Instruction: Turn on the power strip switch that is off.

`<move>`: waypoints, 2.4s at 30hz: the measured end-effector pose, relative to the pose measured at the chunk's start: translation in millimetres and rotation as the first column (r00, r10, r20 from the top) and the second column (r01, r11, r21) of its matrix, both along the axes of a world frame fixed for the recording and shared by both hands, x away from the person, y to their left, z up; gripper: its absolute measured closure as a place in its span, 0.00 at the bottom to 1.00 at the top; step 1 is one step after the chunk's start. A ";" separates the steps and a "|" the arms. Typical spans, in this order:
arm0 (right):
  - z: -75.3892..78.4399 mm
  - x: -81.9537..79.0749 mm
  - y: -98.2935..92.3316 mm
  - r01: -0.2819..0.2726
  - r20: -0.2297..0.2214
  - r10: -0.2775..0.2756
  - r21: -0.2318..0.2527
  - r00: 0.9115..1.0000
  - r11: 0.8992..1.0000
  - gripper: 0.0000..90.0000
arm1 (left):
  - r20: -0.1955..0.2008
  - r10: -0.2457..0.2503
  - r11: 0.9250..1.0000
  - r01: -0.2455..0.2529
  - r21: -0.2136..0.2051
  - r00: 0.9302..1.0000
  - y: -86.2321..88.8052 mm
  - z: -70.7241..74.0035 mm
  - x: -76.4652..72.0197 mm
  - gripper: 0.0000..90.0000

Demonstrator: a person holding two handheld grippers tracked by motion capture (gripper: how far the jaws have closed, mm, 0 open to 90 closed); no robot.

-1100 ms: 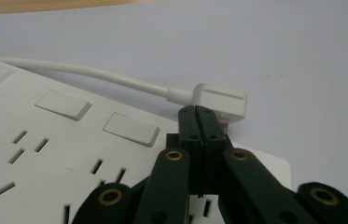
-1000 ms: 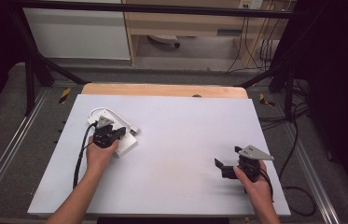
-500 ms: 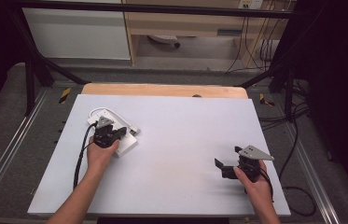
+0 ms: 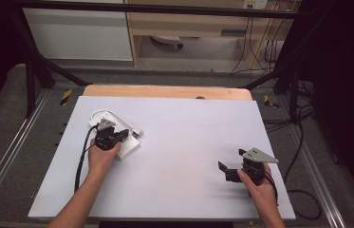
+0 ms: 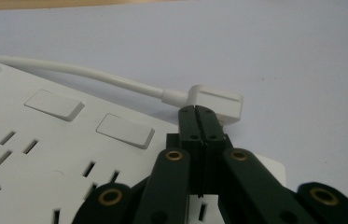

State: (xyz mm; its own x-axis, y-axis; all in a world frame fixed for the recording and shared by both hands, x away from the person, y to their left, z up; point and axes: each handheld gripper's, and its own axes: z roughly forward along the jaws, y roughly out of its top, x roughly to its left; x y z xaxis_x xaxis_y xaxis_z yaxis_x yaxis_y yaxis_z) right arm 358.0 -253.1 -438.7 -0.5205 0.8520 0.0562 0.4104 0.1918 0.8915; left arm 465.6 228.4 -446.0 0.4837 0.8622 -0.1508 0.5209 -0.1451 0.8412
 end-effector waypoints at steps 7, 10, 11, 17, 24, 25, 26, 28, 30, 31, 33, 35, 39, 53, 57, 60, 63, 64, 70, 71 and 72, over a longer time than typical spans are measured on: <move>-0.1 0.0 -0.1 0.000 -0.001 0.000 -0.001 1.000 1.000 0.03 | -0.004 -0.001 1.000 0.001 -0.010 1.000 0.5 -0.3 0.7 1.00; 0.0 -0.1 0.0 -0.001 0.001 0.001 -0.001 1.000 1.000 0.03 | -0.004 0.000 1.000 0.000 -0.012 1.000 0.6 -0.4 0.8 1.00; 0.0 -0.2 0.1 -0.001 0.000 0.001 -0.001 1.000 1.000 0.03 | -0.004 -0.001 1.000 0.001 -0.012 1.000 0.7 -0.5 0.8 1.00; 0.1 -0.1 0.0 0.000 0.001 0.000 0.000 1.000 1.000 0.03 | -0.008 0.001 1.000 -0.001 -0.017 1.000 1.0 -0.9 1.4 1.00; 0.2 -0.1 -0.3 0.001 0.001 -0.001 0.001 1.000 1.000 0.03 | -0.008 0.020 1.000 -0.020 -0.014 1.000 6.1 -2.4 3.1 1.00; 0.2 0.0 -0.5 0.001 0.002 -0.001 0.000 1.000 1.000 0.03 | -0.004 0.018 1.000 -0.018 -0.007 1.000 6.1 -2.5 2.6 1.00; 0.2 0.1 -0.6 0.001 0.003 -0.001 0.000 1.000 1.000 0.03 | -0.003 0.016 1.000 -0.016 -0.007 1.000 6.1 -2.5 2.3 1.00; 0.3 0.1 -0.7 0.003 0.004 -0.003 0.002 1.000 1.000 0.03 | -0.001 0.018 1.000 -0.018 -0.014 1.000 6.1 -3.0 2.1 1.00; 0.3 0.0 -0.8 0.003 0.005 -0.003 0.001 1.000 1.000 0.03 | -0.001 0.022 1.000 -0.022 -0.019 1.000 6.0 -3.1 2.1 1.00; 0.3 0.0 -0.8 0.003 0.005 -0.003 0.001 1.000 1.000 0.03 | -0.001 0.022 1.000 -0.022 -0.018 1.000 6.0 -3.1 2.1 1.00; 0.5 -0.2 -0.9 0.003 0.006 -0.003 0.002 1.000 1.000 0.03 | -0.001 0.021 1.000 -0.021 -0.014 1.000 5.9 -2.9 2.2 1.00; 0.6 -0.3 -1.0 0.003 0.005 -0.003 0.003 1.000 1.000 0.03 | 0.000 0.021 1.000 -0.021 -0.014 1.000 5.8 -2.8 2.2 1.00; 0.8 -0.4 -1.2 0.004 0.005 -0.004 0.005 1.000 1.000 0.03 | 0.003 0.022 1.000 -0.022 -0.012 1.000 5.4 -1.8 1.7 1.00; 1.1 -0.3 -1.3 0.004 0.007 -0.004 0.006 1.000 1.000 0.03 | 0.023 0.024 0.999 -0.024 -0.022 0.999 4.1 4.1 -0.4 1.00; 1.1 -0.3 -1.3 0.004 0.007 -0.004 0.006 1.000 1.000 0.03 | 0.027 0.024 0.999 -0.023 -0.024 0.999 3.3 5.2 -0.6 1.00; 1.1 -0.4 -1.4 0.005 0.007 -0.006 0.008 1.000 1.000 0.03 | 0.029 0.024 0.999 -0.024 -0.023 0.999 3.1 6.4 -0.8 0.97; 1.2 -0.3 -1.4 0.005 0.007 -0.005 0.007 1.000 1.000 0.03 | 0.036 0.027 0.999 -0.026 -0.024 0.999 2.5 7.7 -1.2 0.96; 1.2 -0.4 -1.4 0.004 0.008 -0.004 0.008 1.000 1.000 0.03 | 0.039 0.027 0.999 -0.026 -0.022 0.999 2.7 8.1 -1.2 0.94; 1.6 -0.4 -1.5 0.007 0.008 -0.007 0.013 1.000 1.000 0.03 | 0.048 0.032 0.999 -0.032 -0.020 0.998 1.4 10.3 -1.3 0.82; 1.6 -0.4 -1.5 0.007 0.009 -0.007 0.013 1.000 1.000 0.03 | 0.053 0.038 0.999 -0.037 -0.024 0.998 1.2 11.0 -1.4 0.78; 1.6 -0.4 -1.5 0.007 0.009 -0.007 0.013 1.000 1.000 0.03 | 0.056 0.037 0.999 -0.036 -0.028 0.998 1.0 11.6 -1.4 0.75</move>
State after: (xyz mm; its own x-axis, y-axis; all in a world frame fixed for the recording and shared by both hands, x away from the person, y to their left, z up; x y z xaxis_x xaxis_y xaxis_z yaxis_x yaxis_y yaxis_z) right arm 357.5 -254.6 -437.1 -0.5153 0.8547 0.0626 0.4039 0.1777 0.8974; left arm 464.2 229.4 -434.4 0.4603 0.8754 -0.1475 0.4766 -0.1035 0.8730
